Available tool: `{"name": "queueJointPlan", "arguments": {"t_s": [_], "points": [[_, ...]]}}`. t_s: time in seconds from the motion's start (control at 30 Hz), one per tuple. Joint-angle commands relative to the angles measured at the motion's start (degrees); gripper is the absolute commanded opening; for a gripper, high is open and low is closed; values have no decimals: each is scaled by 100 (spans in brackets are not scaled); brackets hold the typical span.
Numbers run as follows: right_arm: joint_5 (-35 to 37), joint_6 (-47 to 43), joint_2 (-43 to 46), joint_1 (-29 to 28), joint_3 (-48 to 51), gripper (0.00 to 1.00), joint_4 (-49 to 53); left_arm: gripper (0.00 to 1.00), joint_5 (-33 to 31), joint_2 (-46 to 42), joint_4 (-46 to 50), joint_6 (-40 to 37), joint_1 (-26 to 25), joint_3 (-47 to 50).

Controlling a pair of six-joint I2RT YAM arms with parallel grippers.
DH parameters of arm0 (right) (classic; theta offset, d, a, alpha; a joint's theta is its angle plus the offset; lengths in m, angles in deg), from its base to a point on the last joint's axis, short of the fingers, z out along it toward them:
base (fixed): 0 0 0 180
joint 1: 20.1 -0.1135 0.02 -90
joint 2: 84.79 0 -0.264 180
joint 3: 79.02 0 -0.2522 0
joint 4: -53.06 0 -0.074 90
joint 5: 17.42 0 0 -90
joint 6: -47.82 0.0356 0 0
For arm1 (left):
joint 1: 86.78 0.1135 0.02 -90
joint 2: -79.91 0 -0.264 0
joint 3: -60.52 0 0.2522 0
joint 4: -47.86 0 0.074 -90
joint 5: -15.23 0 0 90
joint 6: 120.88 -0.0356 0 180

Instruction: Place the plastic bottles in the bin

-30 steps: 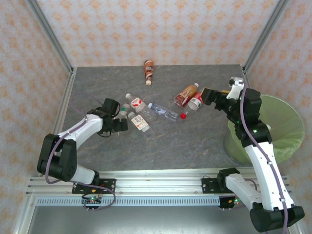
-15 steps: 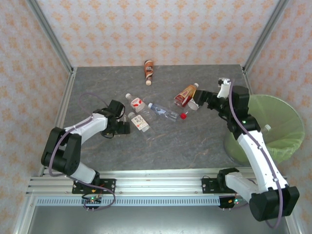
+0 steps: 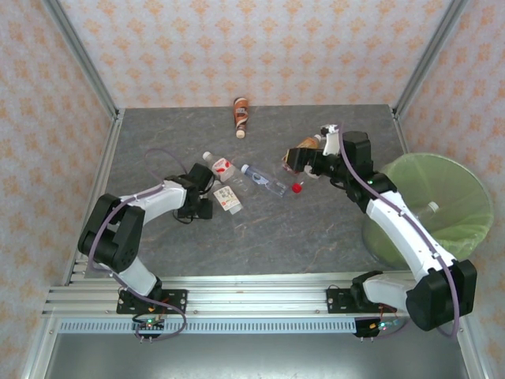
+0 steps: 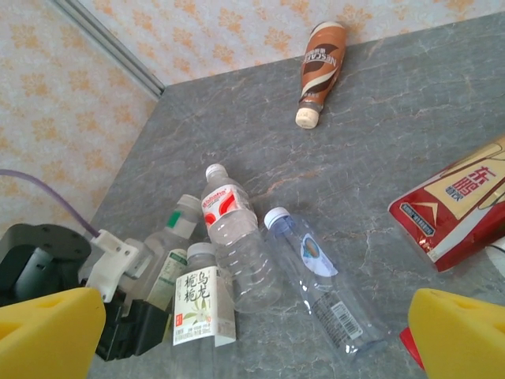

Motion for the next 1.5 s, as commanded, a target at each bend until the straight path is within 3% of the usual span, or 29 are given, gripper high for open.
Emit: {"name": "queueJointPlan", "arguments": {"t_s": [0.0,0.17,0.37,0.63,0.83,1.0,1.27,1.47], "points": [[319,245,5,-71,4,99,-615,51,-392,-533,42,91,-7,144],[529,585,-133,-115,159,99,-1087,49,-182,-1139,34,36,-6,225],[1022,1438,-169,-206,466,99,-1720,39,386,-2155,-630,102,-16,456],[968,2056,-185,-325,644,99,-1955,0,1300,-2832,-2116,511,-196,667],[1075,2233,-230,-335,454,99,-1414,0,2236,-2766,-2640,423,-444,670],[76,2252,-382,-330,286,99,-1455,0,3415,-2653,-3419,822,-573,847],[-1453,2713,-765,-513,138,99,-2428,0,3752,-2484,-3347,517,-1077,559],[-1356,2634,-907,-729,60,99,-2634,0,4082,-2148,-3650,519,-1206,339]]}}
